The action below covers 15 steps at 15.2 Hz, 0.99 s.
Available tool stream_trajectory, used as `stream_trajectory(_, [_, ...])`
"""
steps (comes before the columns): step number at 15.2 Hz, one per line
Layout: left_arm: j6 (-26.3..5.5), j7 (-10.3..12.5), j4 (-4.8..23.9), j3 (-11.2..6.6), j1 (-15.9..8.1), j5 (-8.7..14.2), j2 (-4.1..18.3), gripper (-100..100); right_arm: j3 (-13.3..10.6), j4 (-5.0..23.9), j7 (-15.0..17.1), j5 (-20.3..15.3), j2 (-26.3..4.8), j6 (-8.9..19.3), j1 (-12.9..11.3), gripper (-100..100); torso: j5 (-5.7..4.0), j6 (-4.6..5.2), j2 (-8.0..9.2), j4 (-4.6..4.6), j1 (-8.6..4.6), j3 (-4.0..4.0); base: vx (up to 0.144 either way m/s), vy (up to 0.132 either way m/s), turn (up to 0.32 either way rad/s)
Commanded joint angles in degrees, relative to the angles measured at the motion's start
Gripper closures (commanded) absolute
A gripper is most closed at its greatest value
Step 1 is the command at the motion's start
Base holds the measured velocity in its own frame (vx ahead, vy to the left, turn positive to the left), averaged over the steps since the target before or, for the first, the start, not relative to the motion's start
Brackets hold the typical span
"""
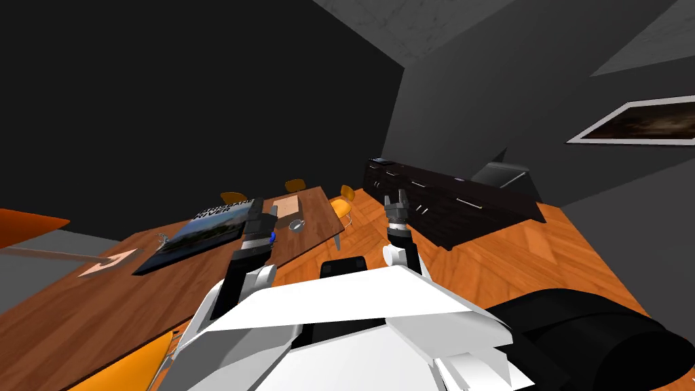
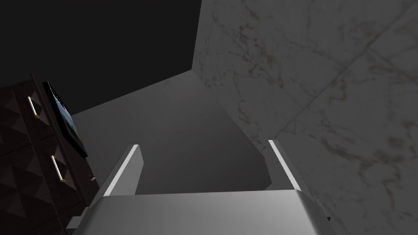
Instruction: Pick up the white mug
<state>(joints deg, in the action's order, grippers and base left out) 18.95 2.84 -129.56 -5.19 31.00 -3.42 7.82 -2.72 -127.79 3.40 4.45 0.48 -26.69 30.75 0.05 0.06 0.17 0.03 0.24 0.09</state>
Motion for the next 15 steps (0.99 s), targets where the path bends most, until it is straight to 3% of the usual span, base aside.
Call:
stream_trajectory(1, [-2.56, -0.77, 1.11, -0.79, -0.74, 0.48, 0.79, -100, 0.00, 0.00, 0.00, 0.00, 0.00, 0.00, 0.00, 0, 0.00, 0.00, 0.00, 0.00, 0.00, 0.00, -0.043, 0.053, -0.232])
stream_trajectory(6, [-6.96, -1.82, 2.97, -3.04, -0.97, 1.99, 2.52, -100, 0.00, 0.00, 0.00, 0.00, 0.00, 0.00, 0.00, 0, -0.01, -0.01, -0.05, -0.01, -0.03, -0.03, -0.032, 0.038, -0.168])
stream_trajectory(9, [-11.28, -3.02, 5.12, -5.60, -1.26, 3.72, 4.15, -100, 0.01, 0.00, 0.00, 0.00, 0.00, 0.00, 0.01, 0, 0.01, -0.03, -0.01, 0.00, 0.00, 0.00, -0.045, 0.043, -0.248])
stream_trajectory(11, [-12.04, -3.02, 5.12, -5.60, -1.26, 3.72, 4.15, -100, 0.01, 0.00, 0.00, 0.00, 0.00, 0.00, 0.01, 0, 0.01, -0.03, -0.04, 0.00, 0.02, -0.02, -0.035, 0.042, -0.138])
stream_trajectory(14, [-16.63, -4.33, 7.54, -8.39, -1.60, 5.61, 5.74, -100, 0.01, 0.00, 0.00, 0.00, 0.00, 0.00, 0.01, 0, 0.00, -0.03, -0.06, -0.01, -0.01, -0.03, -0.036, 0.038, -0.253])
stream_trajectory(15, [-17.69, -4.33, 7.54, -8.39, -1.60, 5.61, 5.74, -100, 0.00, 0.00, 0.00, 0.00, 0.00, 0.00, 0.00, 0, 0.00, -0.01, -0.05, -0.01, 0.01, -0.03, -0.041, 0.048, -0.247])
